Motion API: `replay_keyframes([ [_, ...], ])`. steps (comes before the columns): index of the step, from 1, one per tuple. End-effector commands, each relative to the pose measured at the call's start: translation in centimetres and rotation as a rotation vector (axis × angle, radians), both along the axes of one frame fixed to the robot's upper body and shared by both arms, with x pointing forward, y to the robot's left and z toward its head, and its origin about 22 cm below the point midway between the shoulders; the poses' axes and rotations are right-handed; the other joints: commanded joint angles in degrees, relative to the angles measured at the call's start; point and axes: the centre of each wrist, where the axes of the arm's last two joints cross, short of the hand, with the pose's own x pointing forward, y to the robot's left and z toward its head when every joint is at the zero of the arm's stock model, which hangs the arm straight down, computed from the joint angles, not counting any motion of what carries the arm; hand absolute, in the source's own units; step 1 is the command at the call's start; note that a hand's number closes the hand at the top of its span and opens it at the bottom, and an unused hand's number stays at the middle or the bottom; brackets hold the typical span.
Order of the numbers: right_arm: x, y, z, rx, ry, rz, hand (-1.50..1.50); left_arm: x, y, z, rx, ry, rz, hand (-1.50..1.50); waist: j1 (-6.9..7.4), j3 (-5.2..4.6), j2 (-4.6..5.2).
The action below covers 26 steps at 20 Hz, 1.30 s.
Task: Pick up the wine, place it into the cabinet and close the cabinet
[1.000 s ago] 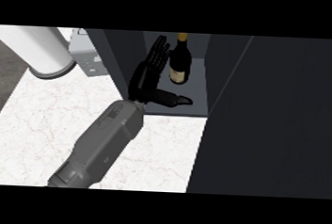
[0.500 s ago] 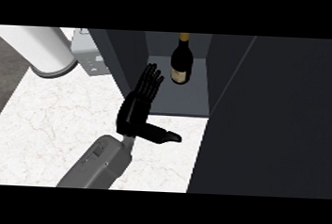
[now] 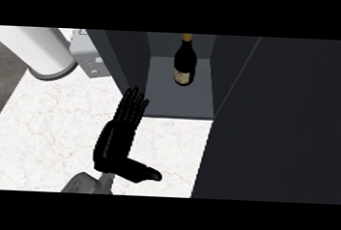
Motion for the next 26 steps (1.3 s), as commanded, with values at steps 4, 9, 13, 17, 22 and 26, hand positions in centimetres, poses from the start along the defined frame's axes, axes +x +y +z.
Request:
replay_keyframes([
  [4, -3.5, 0.3, 4.1, 0.063, 0.021, 0.174, -1.5, -2.1, 4.0, -0.5, -0.003, -0.02, 0.034, -1.5, -0.81, 0.01, 0.09],
  [9, -3.4, 0.9, 2.8, -0.002, 0.115, 0.404, -1.5, -2.0, 7.7, 0.2, 0.012, -0.052, 0.08, -1.5, -0.31, 0.0, -0.02],
  [13, -3.2, 0.8, 3.5, -0.013, 0.072, 0.489, 1.5, -2.3, 10.4, 0.9, 0.04, -0.079, 0.121, -1.5, -0.04, 0.02, 0.26],
  [17, -4.2, 1.6, 4.1, -0.011, 0.089, 0.522, 1.5, -3.2, 13.6, 0.5, 0.067, -0.081, 0.154, -1.5, -0.24, -0.08, 0.24],
  [22, -3.7, 2.4, 4.2, -0.005, 0.044, 0.523, 1.5, -3.3, 16.3, 1.6, 0.058, -0.086, 0.151, -1.5, 0.53, -0.18, 0.42],
  [26, -4.5, 2.3, 4.7, -0.001, 0.043, 0.534, 1.5, -3.4, 17.7, 2.2, 0.084, -0.096, 0.157, -1.5, -0.25, -0.15, 0.14],
])
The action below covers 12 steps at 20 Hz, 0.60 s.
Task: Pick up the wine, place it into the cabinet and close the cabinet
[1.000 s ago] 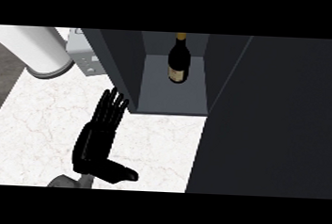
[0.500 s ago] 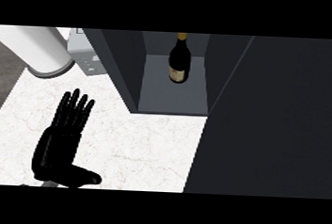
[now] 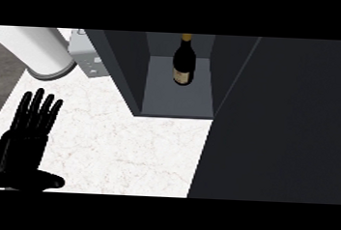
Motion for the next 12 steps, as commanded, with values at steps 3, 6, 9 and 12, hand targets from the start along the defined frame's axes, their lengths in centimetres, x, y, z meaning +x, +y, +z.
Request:
replay_keyframes([
  [3, -1.8, 1.5, 4.2, 0.125, -0.043, 0.087, 1.5, 0.3, 2.5, 1.0, 0.008, -0.012, -0.008, -1.5, 0.53, -0.04, 0.23],
  [6, -1.6, 2.2, 3.7, 0.145, -0.027, 0.085, 1.5, -0.7, 4.0, 1.0, 0.007, -0.007, -0.011, -1.5, 0.98, -0.12, 0.13],
  [9, -0.9, 2.6, 3.6, 0.157, -0.036, 0.116, 1.5, 0.0, 4.0, 1.1, 0.012, -0.008, -0.022, -1.5, 1.09, -0.15, 0.34],
  [12, 0.0, 3.1, 3.1, 0.162, -0.027, 0.118, 1.5, -0.2, 5.0, 2.1, 0.021, -0.007, -0.048, -1.5, 2.24, -0.17, 0.46],
])
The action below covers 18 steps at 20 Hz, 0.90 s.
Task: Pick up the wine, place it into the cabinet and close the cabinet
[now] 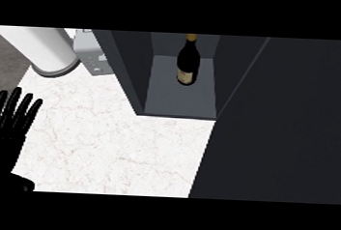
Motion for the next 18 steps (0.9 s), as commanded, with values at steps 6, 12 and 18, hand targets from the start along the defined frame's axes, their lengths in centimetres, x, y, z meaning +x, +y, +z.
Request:
replay_keyframes([
  [6, -0.1, 3.5, 2.3, 0.187, 0.019, 0.138, 1.5, 0.4, 1.8, 0.5, 0.012, 0.004, -0.008, -1.5, 1.5, -0.11, 0.39],
  [12, 3.5, 6.3, 3.0, 0.158, -0.01, 0.106, 1.5, 1.6, 1.8, 2.2, 0.025, -0.018, -0.04, -1.5, 2.63, -0.16, 0.33],
  [18, 6.6, 13.2, 5.9, 0.159, 0.001, 0.089, 1.5, -0.2, 2.7, 0.7, 0.008, 0.011, -0.03, -1.5, 2.07, -0.06, -0.12],
])
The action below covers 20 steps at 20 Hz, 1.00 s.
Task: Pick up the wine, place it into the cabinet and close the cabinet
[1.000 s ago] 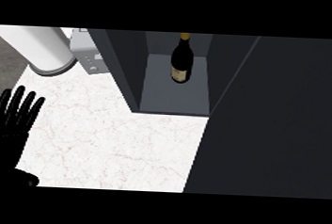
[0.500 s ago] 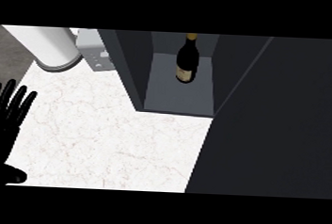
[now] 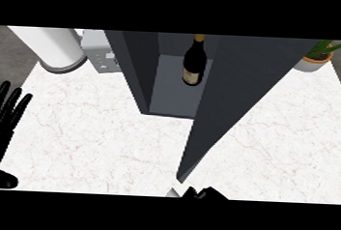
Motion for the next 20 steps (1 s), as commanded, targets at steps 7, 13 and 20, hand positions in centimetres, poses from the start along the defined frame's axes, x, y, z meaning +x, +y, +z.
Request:
replay_keyframes([
  [7, 7.2, 9.1, 6.0, 0.018, 0.043, 0.001, 1.5, -0.1, 1.7, -0.6, -0.011, 0.0, 0.025, -1.5, -1.43, 0.3, 0.1],
  [13, 12.3, 10.0, 5.3, 0.069, 0.105, -0.056, 1.5, -0.3, 3.9, 0.1, 0.013, 0.0, 0.056, -1.5, -2.03, 0.37, 0.11],
  [20, 15.6, 9.2, 2.4, 0.088, 0.202, -0.099, 1.5, -0.4, 4.0, -0.6, -0.004, -0.01, 0.066, -1.5, -2.52, 0.38, 0.02],
])
